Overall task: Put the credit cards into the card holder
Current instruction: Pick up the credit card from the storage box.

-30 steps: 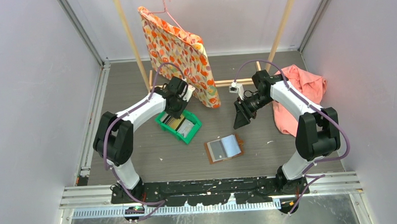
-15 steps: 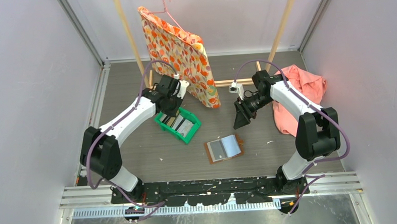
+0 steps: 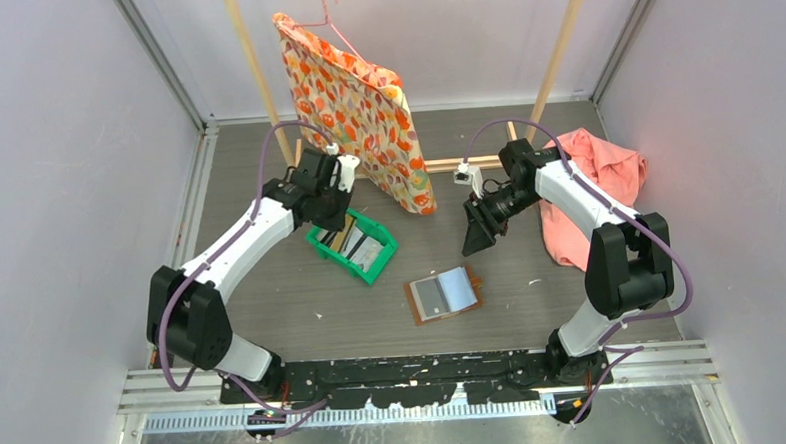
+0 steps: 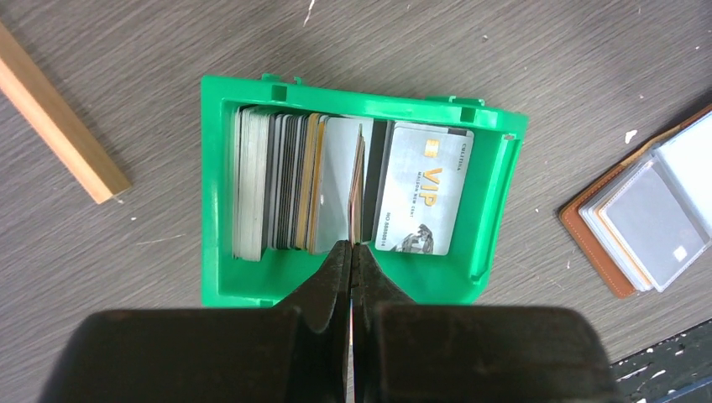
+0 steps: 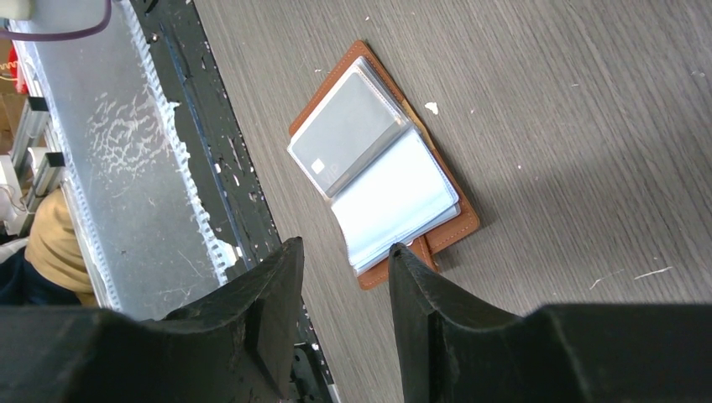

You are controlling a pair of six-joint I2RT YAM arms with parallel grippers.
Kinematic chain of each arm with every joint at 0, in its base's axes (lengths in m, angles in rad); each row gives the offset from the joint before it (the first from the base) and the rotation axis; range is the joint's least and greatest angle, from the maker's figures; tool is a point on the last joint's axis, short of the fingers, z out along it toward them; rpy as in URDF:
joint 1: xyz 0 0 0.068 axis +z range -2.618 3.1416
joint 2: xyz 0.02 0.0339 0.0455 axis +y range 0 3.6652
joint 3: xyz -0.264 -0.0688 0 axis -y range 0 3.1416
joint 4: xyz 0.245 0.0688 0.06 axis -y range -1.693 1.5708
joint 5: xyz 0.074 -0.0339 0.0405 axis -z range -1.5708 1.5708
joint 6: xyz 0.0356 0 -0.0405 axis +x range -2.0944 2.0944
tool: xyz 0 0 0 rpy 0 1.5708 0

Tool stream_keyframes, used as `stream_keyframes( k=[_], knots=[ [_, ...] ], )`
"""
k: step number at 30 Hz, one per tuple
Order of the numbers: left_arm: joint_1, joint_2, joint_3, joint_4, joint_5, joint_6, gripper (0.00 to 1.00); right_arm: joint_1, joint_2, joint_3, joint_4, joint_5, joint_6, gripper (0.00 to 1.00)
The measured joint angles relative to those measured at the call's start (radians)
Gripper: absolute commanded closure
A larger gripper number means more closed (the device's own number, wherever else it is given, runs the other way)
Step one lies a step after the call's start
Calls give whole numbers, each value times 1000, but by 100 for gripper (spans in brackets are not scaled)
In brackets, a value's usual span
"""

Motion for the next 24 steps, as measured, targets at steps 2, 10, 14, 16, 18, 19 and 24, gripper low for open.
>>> stream_keyframes(
  k=[2, 10, 14, 16, 18, 19, 24],
  knots=[
    [11, 20, 0, 10, 23, -6, 100, 0, 0, 0, 0, -3, 0, 53],
    [84, 89, -8, 54, 122, -37, 99, 9, 33, 0, -3, -25, 0, 53],
    [106, 90, -31, 80, 156, -64, 96, 18, 39, 0, -4, -29, 0, 53],
    [113, 90, -46, 98, 169, -81, 94, 21, 41, 0, -6, -31, 0, 53],
    [122, 90, -62, 106, 185, -97, 94, 21, 42, 0, -6, -32, 0, 53],
    [129, 90, -69, 109, 194, -109, 94, 21, 42, 0, -6, -32, 0, 53],
    [190, 89, -100, 132, 261, -166, 99, 22, 43, 0, -7, -32, 0, 53]
  ],
)
